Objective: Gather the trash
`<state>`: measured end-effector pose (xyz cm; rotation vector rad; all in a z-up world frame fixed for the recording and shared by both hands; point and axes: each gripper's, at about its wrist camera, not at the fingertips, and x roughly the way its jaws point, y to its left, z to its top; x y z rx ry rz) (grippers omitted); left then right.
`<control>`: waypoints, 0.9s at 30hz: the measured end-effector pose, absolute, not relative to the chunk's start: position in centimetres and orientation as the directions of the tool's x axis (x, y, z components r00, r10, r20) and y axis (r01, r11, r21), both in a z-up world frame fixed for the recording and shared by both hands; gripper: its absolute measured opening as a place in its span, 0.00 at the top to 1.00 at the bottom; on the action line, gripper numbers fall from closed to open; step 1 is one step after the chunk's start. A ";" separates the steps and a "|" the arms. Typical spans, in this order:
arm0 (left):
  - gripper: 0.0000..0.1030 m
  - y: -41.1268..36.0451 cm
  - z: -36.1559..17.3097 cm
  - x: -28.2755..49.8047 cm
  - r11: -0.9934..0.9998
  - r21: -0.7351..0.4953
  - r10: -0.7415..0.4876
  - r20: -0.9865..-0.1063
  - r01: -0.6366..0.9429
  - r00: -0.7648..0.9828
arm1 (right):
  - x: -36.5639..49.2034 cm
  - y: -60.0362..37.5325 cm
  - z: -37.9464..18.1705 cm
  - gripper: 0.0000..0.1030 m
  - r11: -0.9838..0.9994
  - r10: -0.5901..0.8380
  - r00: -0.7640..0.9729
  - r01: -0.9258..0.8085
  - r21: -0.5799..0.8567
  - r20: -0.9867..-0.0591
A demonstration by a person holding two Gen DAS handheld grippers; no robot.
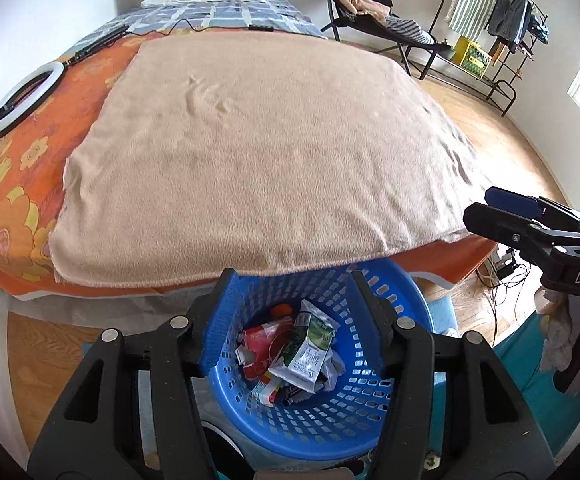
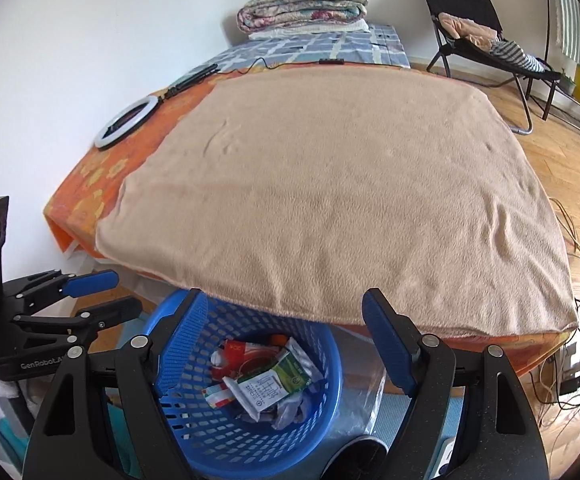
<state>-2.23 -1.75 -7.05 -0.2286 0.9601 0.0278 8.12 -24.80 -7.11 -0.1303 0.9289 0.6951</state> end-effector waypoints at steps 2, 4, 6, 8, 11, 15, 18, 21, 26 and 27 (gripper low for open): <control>0.43 -1.5 -5.8 -1.7 0.976 -0.183 -0.076 -0.796 -0.119 0.600 | 8.6 -24.8 -6.2 0.23 0.775 0.506 0.415 -0.603 0.188 -0.756; 0.38 -1.0 -4.4 -1.2 0.975 -0.188 -0.073 -0.774 -0.118 0.629 | 9.2 -24.8 -5.4 0.23 0.770 0.522 0.425 -0.607 0.195 -0.740; 0.36 -0.6 -3.1 -0.6 0.975 -0.192 -0.072 -0.753 -0.114 0.654 | 9.7 -24.6 -4.7 0.23 0.765 0.534 0.431 -0.613 0.199 -0.727; 0.34 -0.5 -2.0 -0.1 0.976 -0.191 -0.070 -0.735 -0.108 0.675 | 10.2 -24.3 -4.2 0.23 0.756 0.549 0.435 -0.623 0.203 -0.714; 0.24 -0.4 -0.8 0.8 0.977 -0.188 -0.063 -0.707 -0.101 0.705 | 10.7 -23.9 -3.4 0.23 0.746 0.563 0.452 -0.638 0.190 -0.692; 0.22 -0.1 0.1 1.9 0.976 -0.193 -0.061 -0.680 -0.099 0.730 | 11.5 -23.3 -2.7 0.23 0.746 0.558 0.476 -0.647 0.159 -0.680; 0.21 0.1 0.3 2.6 0.974 -0.201 -0.062 -0.671 -0.101 0.739 | 12.2 -23.3 -2.8 0.23 0.750 0.559 0.485 -0.642 0.160 -0.673; 0.20 0.5 -0.1 3.0 0.973 -0.205 -0.057 -0.670 -0.111 0.740 | 12.8 -23.5 -3.0 0.23 0.757 0.560 0.493 -0.631 0.170 -0.666; 0.20 1.2 -1.0 3.7 0.968 -0.216 -0.055 -0.676 -0.127 0.735 | 13.7 -23.6 -3.7 0.23 0.754 0.572 0.474 -0.625 0.203 -0.670; 0.20 1.1 -1.1 3.7 0.969 -0.211 -0.049 -0.676 -0.130 0.735 | 13.8 -23.5 -3.8 0.23 0.750 0.577 0.465 -0.628 0.210 -0.671</control>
